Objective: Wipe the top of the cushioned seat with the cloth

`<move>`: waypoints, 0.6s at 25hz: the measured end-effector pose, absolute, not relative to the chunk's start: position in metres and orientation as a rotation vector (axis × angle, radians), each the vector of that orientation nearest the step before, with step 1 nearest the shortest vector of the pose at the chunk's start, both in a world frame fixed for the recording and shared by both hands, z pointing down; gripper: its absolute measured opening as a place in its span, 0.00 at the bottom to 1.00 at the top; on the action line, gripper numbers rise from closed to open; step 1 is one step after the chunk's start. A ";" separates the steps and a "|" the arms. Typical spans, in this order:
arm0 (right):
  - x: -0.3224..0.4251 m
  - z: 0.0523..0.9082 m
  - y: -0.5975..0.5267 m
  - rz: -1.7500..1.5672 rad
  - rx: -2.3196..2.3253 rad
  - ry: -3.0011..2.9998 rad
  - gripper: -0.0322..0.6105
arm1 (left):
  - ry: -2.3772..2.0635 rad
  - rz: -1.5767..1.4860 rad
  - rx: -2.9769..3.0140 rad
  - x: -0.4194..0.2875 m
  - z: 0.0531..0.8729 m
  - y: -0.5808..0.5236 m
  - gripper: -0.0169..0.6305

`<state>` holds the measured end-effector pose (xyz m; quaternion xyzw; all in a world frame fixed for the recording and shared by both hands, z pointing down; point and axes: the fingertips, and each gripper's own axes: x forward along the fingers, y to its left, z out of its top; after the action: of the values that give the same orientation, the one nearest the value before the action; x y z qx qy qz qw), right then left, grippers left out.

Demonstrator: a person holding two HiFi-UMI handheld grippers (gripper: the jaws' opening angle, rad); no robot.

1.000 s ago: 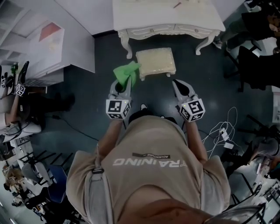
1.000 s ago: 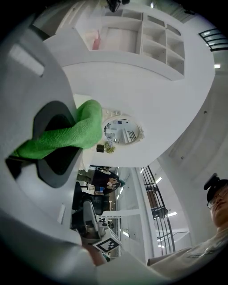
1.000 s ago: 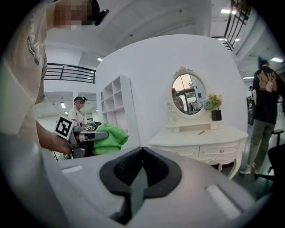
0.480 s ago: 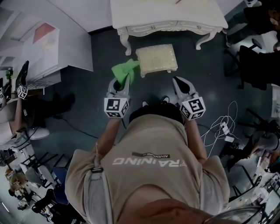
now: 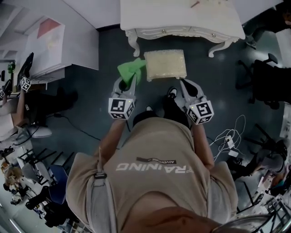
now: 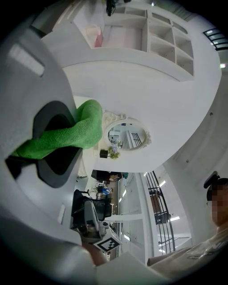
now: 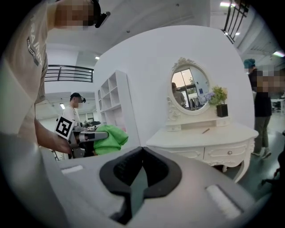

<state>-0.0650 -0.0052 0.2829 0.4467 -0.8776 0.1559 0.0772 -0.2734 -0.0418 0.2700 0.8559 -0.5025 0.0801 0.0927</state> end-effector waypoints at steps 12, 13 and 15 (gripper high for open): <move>0.022 0.277 -0.111 0.445 1.197 -2.730 0.05 | -1.684 0.305 2.432 -0.198 0.248 -0.119 0.10; 0.029 0.280 -0.121 0.449 1.179 -2.737 0.05 | -1.698 0.307 2.418 -0.190 0.249 -0.127 0.10; 0.043 0.286 -0.139 0.450 1.146 -2.745 0.05 | -1.726 0.297 2.386 -0.176 0.251 -0.141 0.10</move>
<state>0.0435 -0.1387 0.2861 0.3799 -0.9105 0.1493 0.0665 -0.1755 -0.1408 0.2509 0.8029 -0.5806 0.0999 0.0909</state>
